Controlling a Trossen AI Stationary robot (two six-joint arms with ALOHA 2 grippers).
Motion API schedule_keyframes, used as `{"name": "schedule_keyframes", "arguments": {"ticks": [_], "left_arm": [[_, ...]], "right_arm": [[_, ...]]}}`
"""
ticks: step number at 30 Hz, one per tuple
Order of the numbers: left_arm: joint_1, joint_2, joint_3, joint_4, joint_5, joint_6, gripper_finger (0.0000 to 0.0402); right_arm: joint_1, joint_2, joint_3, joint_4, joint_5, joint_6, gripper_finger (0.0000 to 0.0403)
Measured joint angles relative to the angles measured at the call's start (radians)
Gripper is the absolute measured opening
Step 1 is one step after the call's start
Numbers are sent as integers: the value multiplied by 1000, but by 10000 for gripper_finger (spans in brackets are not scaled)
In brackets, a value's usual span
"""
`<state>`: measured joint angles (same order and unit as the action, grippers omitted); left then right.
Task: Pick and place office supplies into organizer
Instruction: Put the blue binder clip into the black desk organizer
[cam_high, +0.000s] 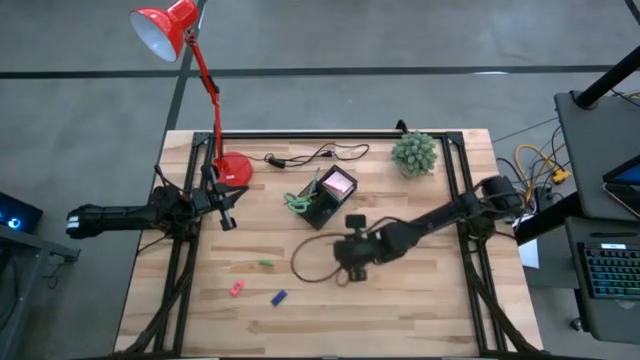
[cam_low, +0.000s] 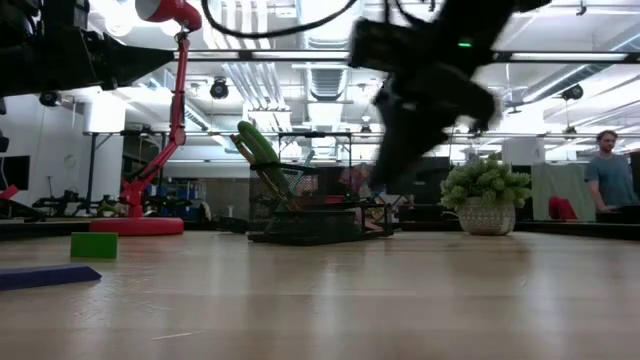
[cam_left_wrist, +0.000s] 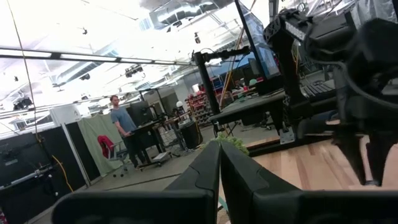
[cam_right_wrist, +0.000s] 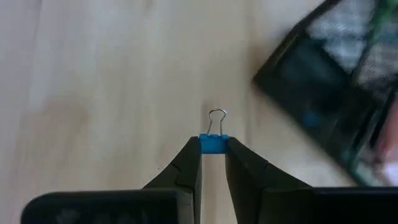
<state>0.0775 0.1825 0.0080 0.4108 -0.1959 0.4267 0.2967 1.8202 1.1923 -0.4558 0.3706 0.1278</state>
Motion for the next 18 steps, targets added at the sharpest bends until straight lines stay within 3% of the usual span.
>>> {"name": "schedule_keyframes", "arguments": {"ticks": [11, 18], "left_arm": [[0, 0, 0, 0, 0, 0, 0], [0, -1, 0, 0, 0, 0, 0]], "right_arm": [[-215, 76, -18, 212, -2, -84, 46], [-253, 77, -15, 208, -32, -88, 45]]}}
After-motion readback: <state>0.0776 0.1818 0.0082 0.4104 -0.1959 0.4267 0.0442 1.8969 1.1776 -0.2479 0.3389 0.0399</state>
